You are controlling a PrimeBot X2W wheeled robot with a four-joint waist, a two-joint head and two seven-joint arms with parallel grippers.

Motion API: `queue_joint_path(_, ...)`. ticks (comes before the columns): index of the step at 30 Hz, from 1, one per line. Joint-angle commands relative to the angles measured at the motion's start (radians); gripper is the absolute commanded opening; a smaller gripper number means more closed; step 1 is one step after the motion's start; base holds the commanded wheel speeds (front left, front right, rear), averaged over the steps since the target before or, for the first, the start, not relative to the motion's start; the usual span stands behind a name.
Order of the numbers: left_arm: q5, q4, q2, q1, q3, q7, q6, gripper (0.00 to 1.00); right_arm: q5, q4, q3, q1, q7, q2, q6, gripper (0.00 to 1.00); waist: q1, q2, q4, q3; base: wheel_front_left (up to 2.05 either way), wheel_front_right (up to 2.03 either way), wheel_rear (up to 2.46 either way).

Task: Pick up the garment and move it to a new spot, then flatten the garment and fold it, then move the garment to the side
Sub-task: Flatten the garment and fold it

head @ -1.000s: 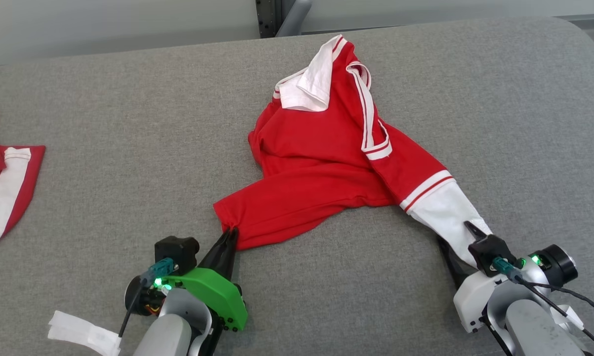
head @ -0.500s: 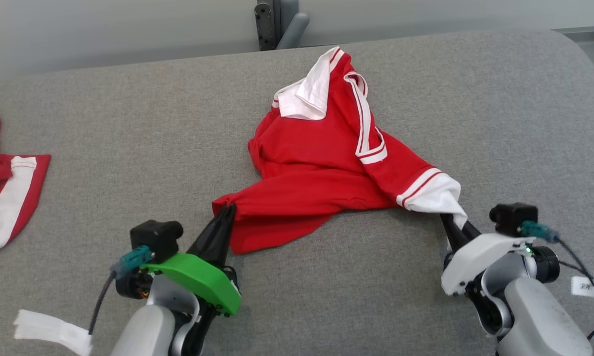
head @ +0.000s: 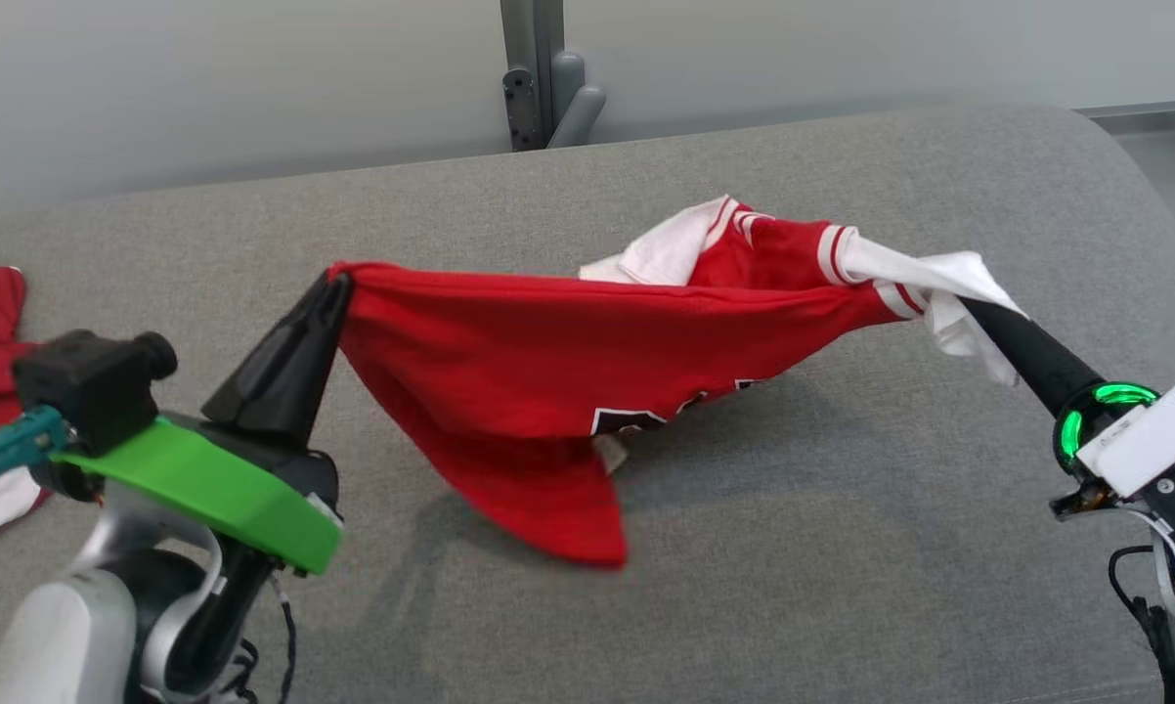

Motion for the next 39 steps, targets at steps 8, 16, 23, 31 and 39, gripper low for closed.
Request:
queue_joint_path(8, -0.038, -0.06, 0.112, -0.156, 0.078, 0.123, 0.004, 0.0, 0.025, -0.07, -0.162, -0.12, 0.192, 0.068, 0.001, 0.0, 0.0, 0.0, -0.03, -0.028, 0.0, 0.0, 0.0)
queue_joint_path(16, -0.097, -0.099, 0.122, -0.219, 0.098, 0.184, 0.02, 0.0, 0.067, -0.082, -0.306, -0.221, 0.318, 0.147, 0.001, 0.0, 0.0, 0.0, -0.042, -0.023, 0.0, 0.0, 0.0)
queue_joint_path(23, -0.134, -0.137, 0.145, -0.317, 0.13, 0.225, 0.035, 0.0, 0.217, 0.011, -0.357, -0.316, 0.192, 0.151, 0.001, 0.0, 0.0, 0.0, -0.034, 0.042, 0.0, 0.0, 0.0)
queue_joint_path(31, -0.104, -0.013, 0.16, -0.548, 0.117, 0.236, 0.025, 0.0, 0.046, 0.097, -0.307, -0.48, 0.172, 0.15, 0.001, 0.0, 0.0, 0.0, -0.008, 0.203, 0.0, 0.0, 0.0)
queue_joint_path(39, 0.018, 0.353, 0.146, -0.941, 0.027, 0.166, -0.021, 0.0, -0.181, 0.43, -0.25, -1.003, 0.076, 0.15, 0.001, 0.0, 0.0, 0.0, 0.021, 0.433, 0.0, 0.0, 0.0)
